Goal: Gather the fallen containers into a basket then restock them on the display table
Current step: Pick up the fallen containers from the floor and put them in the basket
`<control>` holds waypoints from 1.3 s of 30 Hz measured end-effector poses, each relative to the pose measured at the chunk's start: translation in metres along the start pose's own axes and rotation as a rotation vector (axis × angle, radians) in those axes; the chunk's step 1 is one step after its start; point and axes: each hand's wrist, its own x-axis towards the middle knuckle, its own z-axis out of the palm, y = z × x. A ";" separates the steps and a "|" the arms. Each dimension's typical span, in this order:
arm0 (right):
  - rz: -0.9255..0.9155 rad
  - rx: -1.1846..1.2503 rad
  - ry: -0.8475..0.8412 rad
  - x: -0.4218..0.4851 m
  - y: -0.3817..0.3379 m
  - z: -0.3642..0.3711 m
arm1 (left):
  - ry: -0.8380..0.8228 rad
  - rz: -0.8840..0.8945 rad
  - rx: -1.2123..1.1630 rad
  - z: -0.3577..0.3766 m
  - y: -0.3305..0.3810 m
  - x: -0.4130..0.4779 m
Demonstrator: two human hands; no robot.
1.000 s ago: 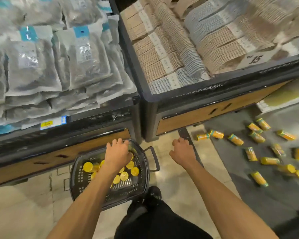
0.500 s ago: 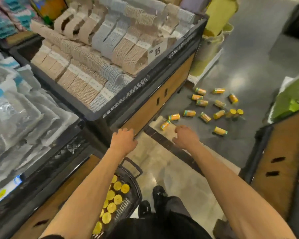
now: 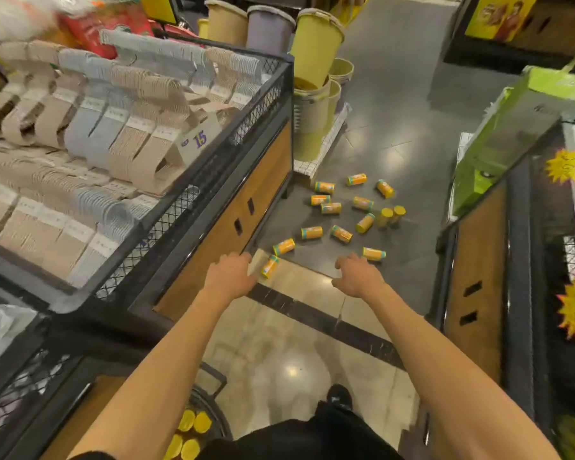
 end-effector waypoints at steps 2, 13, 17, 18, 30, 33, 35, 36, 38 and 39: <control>-0.010 -0.006 -0.006 0.013 0.027 -0.012 | -0.002 -0.013 -0.014 -0.001 0.023 0.018; -0.131 -0.086 -0.009 0.096 0.101 -0.082 | 0.037 -0.114 -0.122 -0.008 0.100 0.099; -0.173 -0.097 -0.029 0.133 0.103 -0.094 | 0.027 -0.153 -0.126 -0.009 0.097 0.127; -0.183 -0.104 -0.038 0.144 0.102 -0.097 | 0.017 -0.164 -0.131 -0.008 0.094 0.135; -0.236 -0.153 -0.192 0.295 0.073 -0.122 | -0.125 -0.282 -0.296 0.013 0.058 0.267; -0.257 -0.145 -0.238 0.337 0.062 -0.119 | -0.154 -0.319 -0.335 0.020 0.048 0.290; -0.267 -0.155 -0.259 0.364 0.055 -0.112 | -0.167 -0.353 -0.357 0.029 0.042 0.305; -0.279 -0.166 -0.266 0.378 0.053 -0.107 | -0.163 -0.360 -0.374 0.036 0.039 0.314; -0.286 -0.189 -0.286 0.407 0.047 -0.093 | -0.153 -0.377 -0.417 0.052 0.033 0.332; -0.291 -0.208 -0.300 0.422 0.045 -0.085 | -0.156 -0.389 -0.426 0.061 0.029 0.342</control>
